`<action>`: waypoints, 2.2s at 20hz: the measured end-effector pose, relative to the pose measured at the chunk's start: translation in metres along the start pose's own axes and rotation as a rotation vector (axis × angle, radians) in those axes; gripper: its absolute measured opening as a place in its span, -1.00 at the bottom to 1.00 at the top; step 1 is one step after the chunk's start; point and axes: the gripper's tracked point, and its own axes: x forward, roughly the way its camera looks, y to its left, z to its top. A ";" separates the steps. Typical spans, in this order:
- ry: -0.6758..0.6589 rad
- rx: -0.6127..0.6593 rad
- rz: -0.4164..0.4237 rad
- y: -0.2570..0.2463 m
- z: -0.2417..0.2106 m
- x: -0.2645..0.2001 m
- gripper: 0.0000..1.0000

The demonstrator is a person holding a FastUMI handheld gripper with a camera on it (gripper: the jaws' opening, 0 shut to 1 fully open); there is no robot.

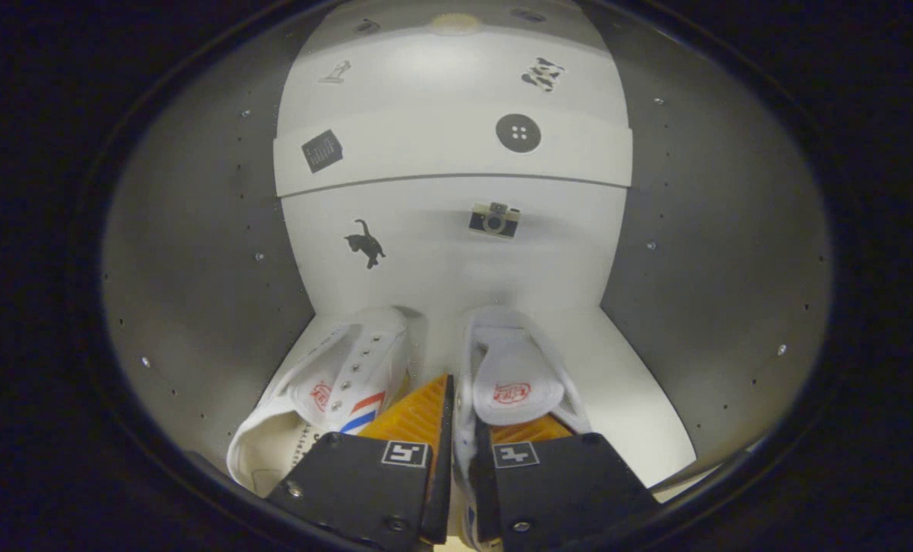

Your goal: Open the shoe cabinet door, grab the shoes and put them into the shoe cabinet, then close the shoe cabinet door.

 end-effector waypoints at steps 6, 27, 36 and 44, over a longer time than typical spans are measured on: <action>-0.052 -0.004 0.041 0.010 -0.002 -0.050 0.27; -0.324 -0.050 0.067 -0.001 -0.047 -0.367 0.99; -0.396 -0.038 0.085 -0.067 -0.086 -0.520 0.99; -0.451 0.006 -0.069 -0.175 -0.098 -0.598 0.99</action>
